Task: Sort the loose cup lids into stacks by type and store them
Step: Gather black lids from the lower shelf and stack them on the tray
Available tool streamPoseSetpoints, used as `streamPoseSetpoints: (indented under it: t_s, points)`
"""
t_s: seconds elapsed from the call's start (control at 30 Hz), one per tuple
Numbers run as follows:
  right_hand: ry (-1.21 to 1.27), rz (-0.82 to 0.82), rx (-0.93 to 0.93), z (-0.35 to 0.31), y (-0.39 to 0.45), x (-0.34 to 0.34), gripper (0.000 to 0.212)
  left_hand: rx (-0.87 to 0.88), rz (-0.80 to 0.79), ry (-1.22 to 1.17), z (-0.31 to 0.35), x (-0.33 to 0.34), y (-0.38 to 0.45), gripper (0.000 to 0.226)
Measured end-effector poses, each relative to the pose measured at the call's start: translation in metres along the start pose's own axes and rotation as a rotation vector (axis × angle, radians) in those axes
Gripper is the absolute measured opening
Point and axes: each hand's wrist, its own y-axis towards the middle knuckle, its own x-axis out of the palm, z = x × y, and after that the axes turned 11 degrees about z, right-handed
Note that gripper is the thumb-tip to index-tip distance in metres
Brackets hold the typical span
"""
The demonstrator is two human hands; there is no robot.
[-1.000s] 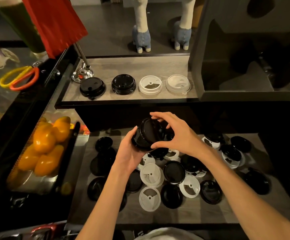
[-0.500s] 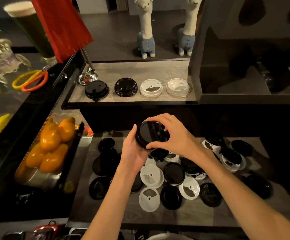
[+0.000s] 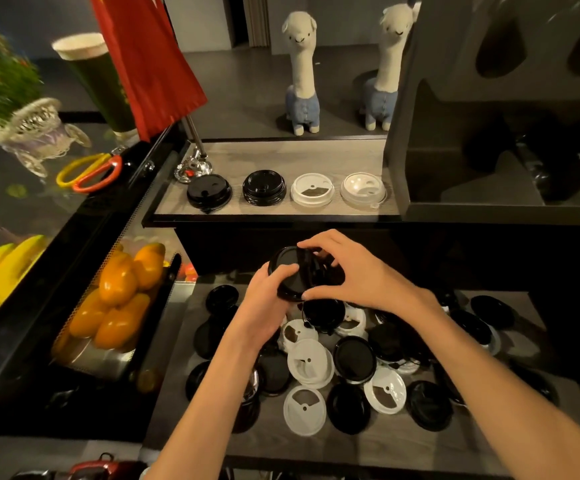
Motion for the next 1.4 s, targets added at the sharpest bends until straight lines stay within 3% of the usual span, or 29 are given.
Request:
streamPoseSetpoints:
  t_s: [0.23, 0.5, 0.8, 0.97, 1.1, 1.27, 1.4]
  points:
    - [-0.030, 0.010, -0.098, -0.013, 0.046, -0.024, 0.069, 0.102, -0.060, 0.128, 0.049, -0.008, 0.013, 0.034]
    - [-0.078, -0.044, -0.185, -0.034, 0.116, -0.034, 0.086, 0.256, 0.108, 0.230, 0.107, -0.031, 0.042, 0.040]
    - [-0.061, 0.020, -0.232, -0.050, 0.207, -0.002, 0.074, 0.299, 0.122, 0.181, 0.156, -0.070, 0.071, 0.051]
    - [-0.075, -0.090, -0.173, -0.059, 0.243, 0.014, 0.074, 0.322, 0.152, 0.190, 0.176, -0.089, 0.085, 0.034]
    - [-0.089, -0.133, -0.153, -0.064, 0.274, 0.024, 0.077, 0.412, 0.238, 0.337, 0.189, -0.104, 0.101, 0.013]
    - [-0.115, -0.198, -0.055, -0.056, 0.291, 0.039, 0.081, 0.472, 0.414, 0.596, 0.185, -0.125, 0.125, 0.035]
    - [-0.185, -0.260, -0.033, -0.041, 0.294, 0.054, 0.087, 0.472, 0.414, 0.699, 0.169, -0.136, 0.138, 0.047]
